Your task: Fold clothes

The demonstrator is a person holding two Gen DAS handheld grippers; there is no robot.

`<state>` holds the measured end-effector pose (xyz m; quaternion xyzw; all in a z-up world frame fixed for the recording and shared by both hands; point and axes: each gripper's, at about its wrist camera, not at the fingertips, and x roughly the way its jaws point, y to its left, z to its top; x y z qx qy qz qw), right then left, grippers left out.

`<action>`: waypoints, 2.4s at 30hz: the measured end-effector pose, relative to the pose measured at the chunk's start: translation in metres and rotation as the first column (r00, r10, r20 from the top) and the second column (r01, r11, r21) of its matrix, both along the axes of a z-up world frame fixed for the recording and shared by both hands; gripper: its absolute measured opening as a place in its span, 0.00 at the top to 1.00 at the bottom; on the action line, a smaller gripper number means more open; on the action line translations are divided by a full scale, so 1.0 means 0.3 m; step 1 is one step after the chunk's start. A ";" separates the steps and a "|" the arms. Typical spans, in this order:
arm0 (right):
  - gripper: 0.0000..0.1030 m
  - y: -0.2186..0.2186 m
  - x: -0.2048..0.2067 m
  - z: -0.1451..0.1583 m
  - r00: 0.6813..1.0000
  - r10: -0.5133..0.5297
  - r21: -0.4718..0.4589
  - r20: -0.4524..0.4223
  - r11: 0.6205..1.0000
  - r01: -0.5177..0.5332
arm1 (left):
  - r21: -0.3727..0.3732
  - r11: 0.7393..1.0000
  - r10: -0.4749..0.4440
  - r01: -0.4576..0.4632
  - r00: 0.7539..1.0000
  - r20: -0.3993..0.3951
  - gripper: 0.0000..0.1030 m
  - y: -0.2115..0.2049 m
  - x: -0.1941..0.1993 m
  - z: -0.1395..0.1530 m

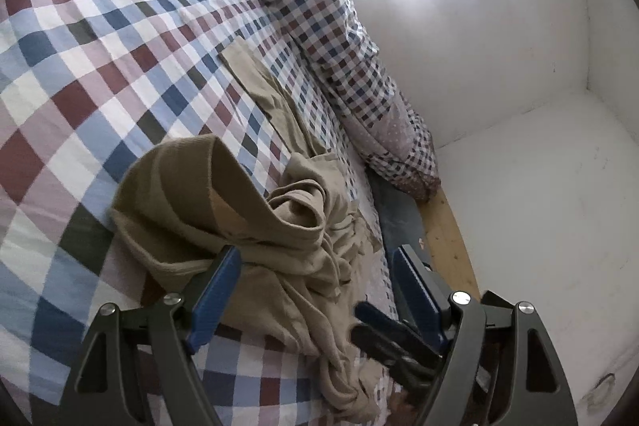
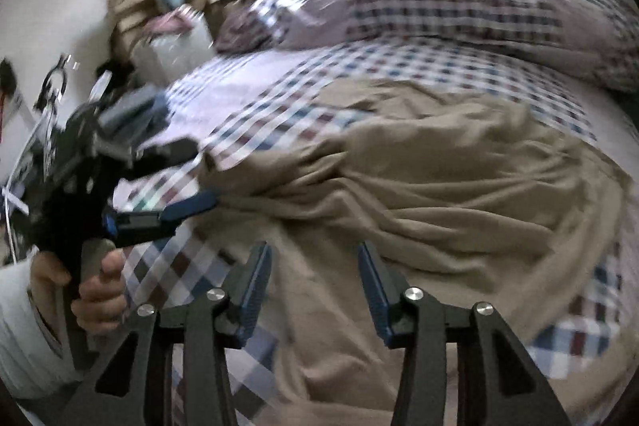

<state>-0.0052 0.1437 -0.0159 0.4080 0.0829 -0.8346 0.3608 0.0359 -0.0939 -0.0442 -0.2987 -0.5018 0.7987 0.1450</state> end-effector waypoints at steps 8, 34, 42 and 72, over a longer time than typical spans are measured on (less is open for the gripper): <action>0.75 -0.124 -0.036 -0.097 0.999 0.032 0.111 0.037 0.993 -0.036 | 0.043 0.998 -0.037 0.037 0.999 0.013 0.21 -0.037 0.020 -0.005; 0.93 -0.097 0.315 -0.056 0.865 0.498 0.131 0.052 0.856 -0.501 | -0.026 1.000 0.002 0.001 0.992 0.129 0.21 0.010 0.194 -0.011; 0.93 -0.103 0.312 -0.053 0.867 0.496 0.133 0.047 0.857 -0.497 | 0.008 1.000 0.026 -0.028 0.976 0.217 0.21 0.057 0.269 -0.079; 0.93 -0.099 0.332 -0.060 0.871 0.489 0.138 0.048 0.860 -0.491 | 0.031 0.999 0.010 -0.019 0.964 0.265 0.88 0.146 0.222 -0.128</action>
